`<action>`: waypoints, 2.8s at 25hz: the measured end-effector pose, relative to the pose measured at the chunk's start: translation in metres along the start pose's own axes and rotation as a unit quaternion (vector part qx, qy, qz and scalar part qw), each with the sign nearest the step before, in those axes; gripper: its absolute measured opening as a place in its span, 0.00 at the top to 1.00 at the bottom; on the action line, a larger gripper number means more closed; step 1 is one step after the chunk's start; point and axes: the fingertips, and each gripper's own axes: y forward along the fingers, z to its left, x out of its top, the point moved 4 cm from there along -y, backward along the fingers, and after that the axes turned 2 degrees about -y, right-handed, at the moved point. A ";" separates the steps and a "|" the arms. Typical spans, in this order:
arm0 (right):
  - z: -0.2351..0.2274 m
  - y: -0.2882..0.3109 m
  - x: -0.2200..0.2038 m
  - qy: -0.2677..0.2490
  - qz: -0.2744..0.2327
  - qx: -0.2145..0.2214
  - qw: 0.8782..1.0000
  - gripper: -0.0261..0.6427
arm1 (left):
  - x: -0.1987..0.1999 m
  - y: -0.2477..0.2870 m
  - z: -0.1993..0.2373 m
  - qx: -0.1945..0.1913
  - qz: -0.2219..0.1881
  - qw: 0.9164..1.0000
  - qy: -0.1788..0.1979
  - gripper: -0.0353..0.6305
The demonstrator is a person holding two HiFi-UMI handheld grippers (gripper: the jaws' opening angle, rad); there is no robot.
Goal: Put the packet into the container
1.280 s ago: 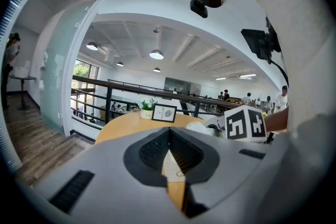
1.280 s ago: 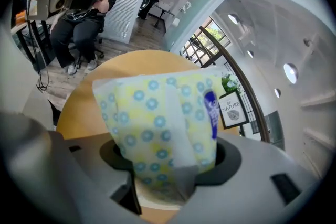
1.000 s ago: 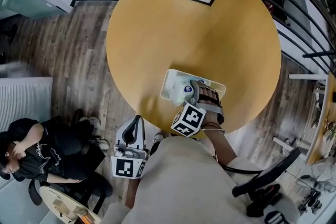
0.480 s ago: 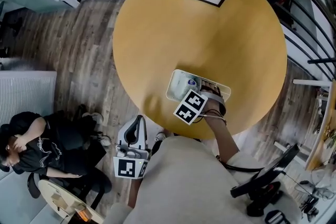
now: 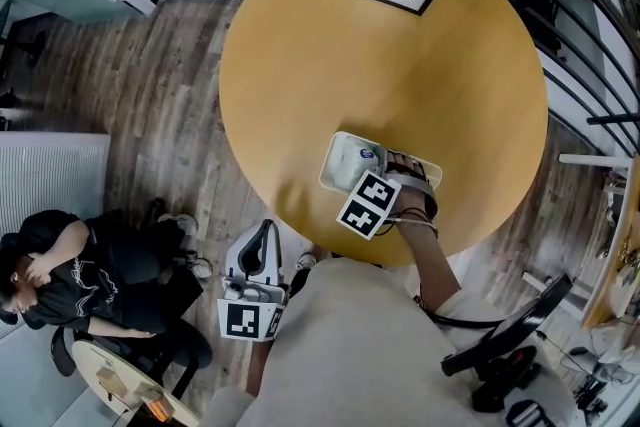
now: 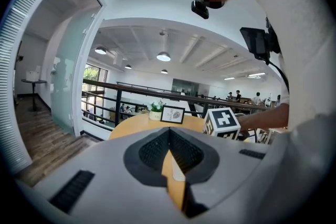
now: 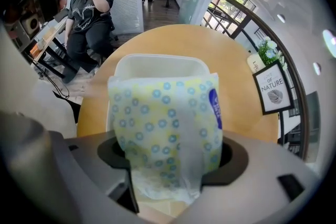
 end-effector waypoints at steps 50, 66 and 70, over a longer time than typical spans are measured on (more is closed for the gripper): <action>-0.025 -0.140 0.002 0.369 -0.489 -0.060 0.788 0.95 | 0.042 0.005 -0.014 -0.062 -0.068 0.994 0.051 0.94; 0.006 -0.206 -0.031 0.419 -0.523 -0.175 0.722 0.96 | 0.047 -0.012 -0.040 -0.176 -0.068 0.980 0.064 0.94; 0.040 -0.227 -0.041 0.430 -0.534 -0.197 0.701 0.96 | 0.049 -0.037 -0.048 -0.194 -0.084 0.974 0.076 0.94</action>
